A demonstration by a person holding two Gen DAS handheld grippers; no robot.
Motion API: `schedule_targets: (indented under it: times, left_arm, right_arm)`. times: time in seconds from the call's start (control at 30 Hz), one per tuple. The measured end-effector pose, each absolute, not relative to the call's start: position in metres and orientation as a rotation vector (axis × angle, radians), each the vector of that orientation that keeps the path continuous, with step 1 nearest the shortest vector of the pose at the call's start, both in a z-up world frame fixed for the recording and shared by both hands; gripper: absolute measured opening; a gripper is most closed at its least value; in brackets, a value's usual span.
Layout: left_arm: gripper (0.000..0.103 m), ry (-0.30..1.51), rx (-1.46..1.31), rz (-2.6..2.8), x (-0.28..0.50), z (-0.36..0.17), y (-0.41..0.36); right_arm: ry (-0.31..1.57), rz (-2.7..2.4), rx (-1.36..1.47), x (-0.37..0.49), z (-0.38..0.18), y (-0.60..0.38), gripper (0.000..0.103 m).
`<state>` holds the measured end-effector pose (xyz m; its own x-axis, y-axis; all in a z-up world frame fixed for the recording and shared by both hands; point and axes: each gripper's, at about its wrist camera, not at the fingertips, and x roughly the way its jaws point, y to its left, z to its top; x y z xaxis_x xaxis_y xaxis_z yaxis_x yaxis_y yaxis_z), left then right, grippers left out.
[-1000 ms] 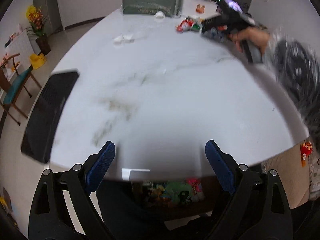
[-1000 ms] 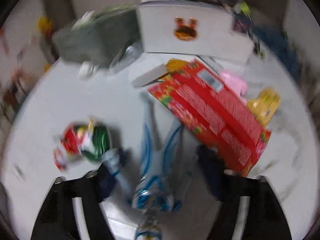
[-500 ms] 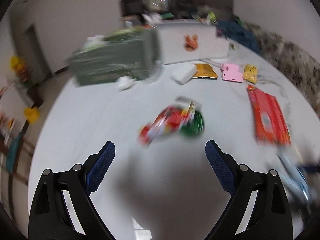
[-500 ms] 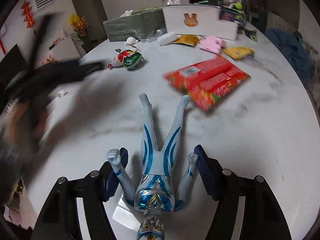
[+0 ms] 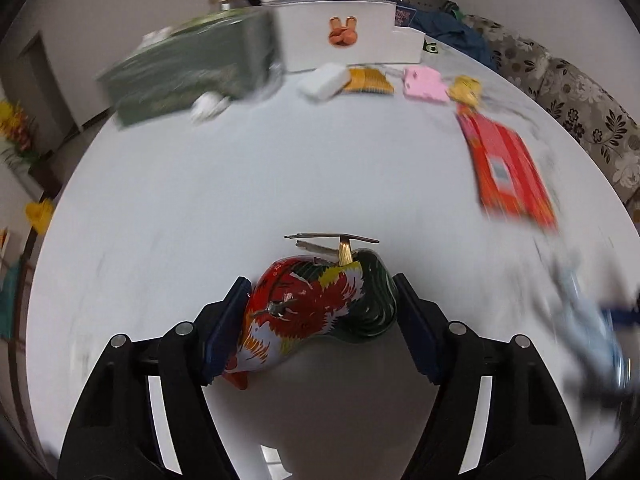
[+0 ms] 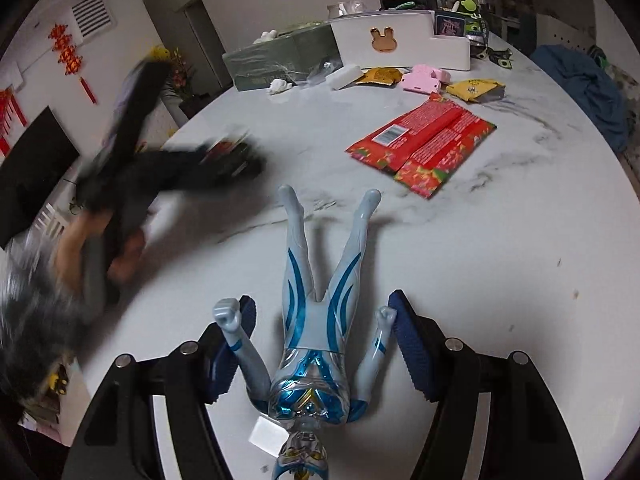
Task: Collect trash
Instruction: 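Grasp the blue-white action figure with the right gripper while the left grasps the red-green tin toy, then carry both toys down to the cardboard box and release them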
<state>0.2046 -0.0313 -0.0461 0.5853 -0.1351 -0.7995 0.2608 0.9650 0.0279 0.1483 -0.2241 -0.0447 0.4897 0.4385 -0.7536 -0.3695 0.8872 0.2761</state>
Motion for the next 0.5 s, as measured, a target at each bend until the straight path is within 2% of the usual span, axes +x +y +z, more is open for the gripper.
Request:
schedule_targets:
  times: [0.27, 0.5]
  left_arm:
    - [0.07, 0.785, 0.089, -0.206, 0.049, -0.02, 0.014]
    - [0.07, 0.754, 0.059, -0.21, -0.037, -0.007, 0.023]
  right_arm:
    - [0.914, 0.514, 0.118, 0.104, -0.032, -0.212, 0.067]
    - [0.885, 0.587, 0.125, 0.037, -0.01, -0.2, 0.067]
